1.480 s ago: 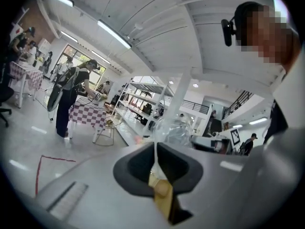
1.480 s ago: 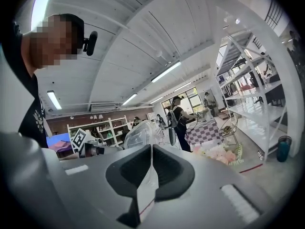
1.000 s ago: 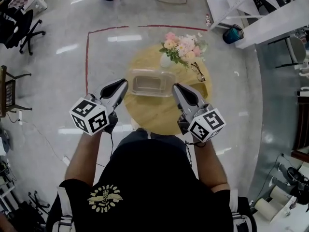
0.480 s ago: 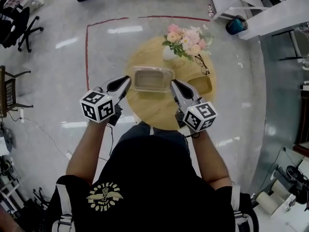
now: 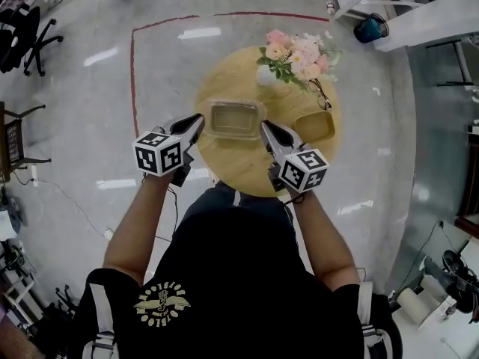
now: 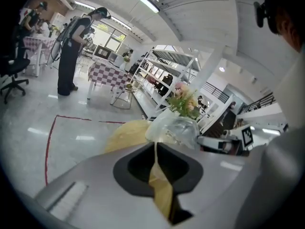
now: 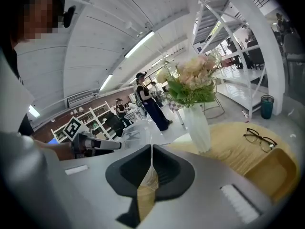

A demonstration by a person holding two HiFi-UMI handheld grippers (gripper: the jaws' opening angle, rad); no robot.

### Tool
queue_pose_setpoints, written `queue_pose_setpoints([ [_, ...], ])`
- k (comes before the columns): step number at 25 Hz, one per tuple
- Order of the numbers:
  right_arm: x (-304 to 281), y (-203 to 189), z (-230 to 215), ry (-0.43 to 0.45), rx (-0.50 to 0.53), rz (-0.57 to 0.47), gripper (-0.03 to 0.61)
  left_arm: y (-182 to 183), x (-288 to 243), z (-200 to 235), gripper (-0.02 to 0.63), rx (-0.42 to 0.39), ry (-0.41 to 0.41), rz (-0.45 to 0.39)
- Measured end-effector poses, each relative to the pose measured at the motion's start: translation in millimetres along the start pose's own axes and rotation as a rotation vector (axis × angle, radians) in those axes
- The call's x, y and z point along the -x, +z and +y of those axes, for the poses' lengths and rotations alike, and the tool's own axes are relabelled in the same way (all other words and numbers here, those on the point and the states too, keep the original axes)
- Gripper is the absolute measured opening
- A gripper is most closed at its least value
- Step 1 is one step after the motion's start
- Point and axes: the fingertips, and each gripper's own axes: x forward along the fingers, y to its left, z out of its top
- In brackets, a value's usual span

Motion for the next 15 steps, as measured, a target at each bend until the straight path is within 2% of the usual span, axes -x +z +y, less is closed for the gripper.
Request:
queue_pose_setpoints([
  [15, -42.8, -67.9, -56.7, -0.095, -0.13, 0.151, 0.015, -59.6, -68.1, 52.5, 0.017, 0.087, 0.063, 0.172],
])
